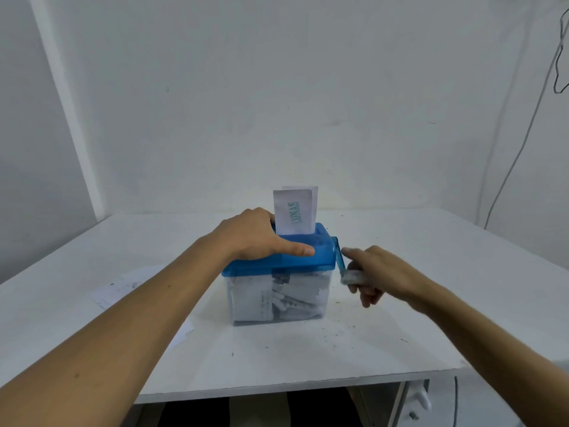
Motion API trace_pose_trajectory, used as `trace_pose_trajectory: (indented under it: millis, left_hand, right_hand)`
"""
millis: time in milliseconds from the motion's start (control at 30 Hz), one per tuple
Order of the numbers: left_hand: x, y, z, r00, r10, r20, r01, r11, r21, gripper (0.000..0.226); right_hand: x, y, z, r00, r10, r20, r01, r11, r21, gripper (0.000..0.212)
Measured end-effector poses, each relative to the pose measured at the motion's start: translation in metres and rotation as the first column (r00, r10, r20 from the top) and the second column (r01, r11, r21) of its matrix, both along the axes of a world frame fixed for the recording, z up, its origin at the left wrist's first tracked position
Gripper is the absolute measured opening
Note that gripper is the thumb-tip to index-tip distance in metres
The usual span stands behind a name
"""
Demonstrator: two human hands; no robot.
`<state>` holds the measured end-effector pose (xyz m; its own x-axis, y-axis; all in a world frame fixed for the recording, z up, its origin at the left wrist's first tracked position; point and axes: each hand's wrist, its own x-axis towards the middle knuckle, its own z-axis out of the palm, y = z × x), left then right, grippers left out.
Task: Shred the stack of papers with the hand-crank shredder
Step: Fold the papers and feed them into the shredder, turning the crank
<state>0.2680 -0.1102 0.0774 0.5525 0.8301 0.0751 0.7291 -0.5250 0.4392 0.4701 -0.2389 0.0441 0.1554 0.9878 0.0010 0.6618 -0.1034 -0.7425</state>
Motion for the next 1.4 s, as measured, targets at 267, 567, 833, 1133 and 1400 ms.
trace_pose_trajectory:
  millis: [267,567,833,1133,1400]
  left_hand:
    - [-0.002,0.005,0.000,0.999,-0.032,0.019,0.033,0.999,-0.031,0.107]
    - [-0.003,0.007,-0.003,0.998,-0.058,0.010,0.058,0.998,0.000,0.093]
    - [-0.002,0.006,-0.005,1.000,-0.010,-0.015,0.011,0.997,0.077,0.095]
    - [-0.001,0.002,-0.001,1.000,-0.013,0.007,0.013,1.000,0.018,0.100]
    - [-0.004,0.001,0.000,1.000,-0.016,-0.019,0.017,1.000,0.019,0.111]
  right_hand:
    - [0.015,0.018,0.052,0.999,0.033,0.013,-0.035,0.993,0.110,0.050]
    - [0.011,0.099,0.039,0.978,-0.193,0.079,0.146,0.904,0.402,0.032]
    - [-0.001,0.070,-0.048,0.955,-0.296,0.021,0.291,0.946,0.142,0.036]
    - [-0.005,-0.010,0.027,0.998,-0.020,-0.061,0.024,0.997,0.068,0.038]
    - [0.020,0.054,0.058,0.996,-0.084,-0.002,0.081,0.954,0.289,0.046]
